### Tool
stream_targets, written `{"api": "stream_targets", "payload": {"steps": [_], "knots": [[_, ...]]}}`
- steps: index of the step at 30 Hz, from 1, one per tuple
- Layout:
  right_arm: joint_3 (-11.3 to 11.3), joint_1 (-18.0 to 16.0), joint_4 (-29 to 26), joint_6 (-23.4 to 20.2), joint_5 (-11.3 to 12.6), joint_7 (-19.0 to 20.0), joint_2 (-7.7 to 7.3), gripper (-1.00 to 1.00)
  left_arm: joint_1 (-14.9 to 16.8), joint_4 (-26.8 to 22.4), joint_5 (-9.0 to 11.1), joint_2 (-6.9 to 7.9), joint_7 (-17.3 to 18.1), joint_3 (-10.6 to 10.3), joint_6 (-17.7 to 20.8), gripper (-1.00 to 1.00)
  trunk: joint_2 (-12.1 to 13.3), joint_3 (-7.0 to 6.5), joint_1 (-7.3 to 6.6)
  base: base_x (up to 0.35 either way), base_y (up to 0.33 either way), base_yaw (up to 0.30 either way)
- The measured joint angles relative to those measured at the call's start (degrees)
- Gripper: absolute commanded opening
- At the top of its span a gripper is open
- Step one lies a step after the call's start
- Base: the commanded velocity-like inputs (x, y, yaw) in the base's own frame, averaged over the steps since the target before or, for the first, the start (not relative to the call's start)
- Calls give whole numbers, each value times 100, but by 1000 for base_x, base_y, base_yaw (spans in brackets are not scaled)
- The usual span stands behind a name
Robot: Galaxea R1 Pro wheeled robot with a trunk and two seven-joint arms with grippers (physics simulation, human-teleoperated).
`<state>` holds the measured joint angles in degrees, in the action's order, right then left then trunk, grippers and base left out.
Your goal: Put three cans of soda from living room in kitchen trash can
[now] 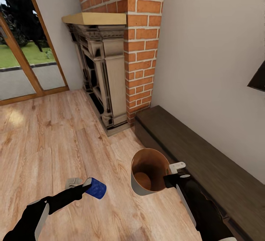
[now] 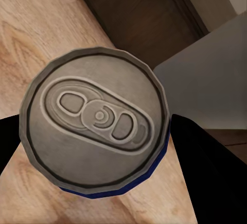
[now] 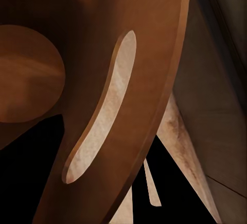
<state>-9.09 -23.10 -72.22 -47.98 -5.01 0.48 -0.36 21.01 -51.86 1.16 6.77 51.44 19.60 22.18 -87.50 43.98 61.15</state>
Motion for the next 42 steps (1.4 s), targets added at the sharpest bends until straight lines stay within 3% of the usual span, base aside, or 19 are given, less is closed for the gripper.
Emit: {"api": "stream_targets", "payload": {"steps": [19,26,29,32,36,42], "knots": [[5,0,2,0,-7,-1,0,-100,0,-1,8,0,0,0,13,-100,762,-341,-417,0,0,0],[4,1,57,8,-30,8,0,-100,0,-3,16,0,7,-4,17,-100,764,-341,-418,0,0,0],[4,1,435,27,-34,5,-4,-100,0,-7,24,-1,375,-10,54,-100,764,-341,-418,0,0,0],[6,0,497,46,-20,-1,-5,-100,0,-15,28,-3,1015,-20,160,-100,764,-342,-418,0,0,0],[3,1,735,305,-14,-6,-3,-100,0,-84,29,-8,1373,-33,399,-100,764,-341,-418,0,0,0],[4,-83,1047,498,-37,4,-1,-100,0,-478,38,-20,1603,-56,879,-100,764,-342,-418,0,0,0]]}}
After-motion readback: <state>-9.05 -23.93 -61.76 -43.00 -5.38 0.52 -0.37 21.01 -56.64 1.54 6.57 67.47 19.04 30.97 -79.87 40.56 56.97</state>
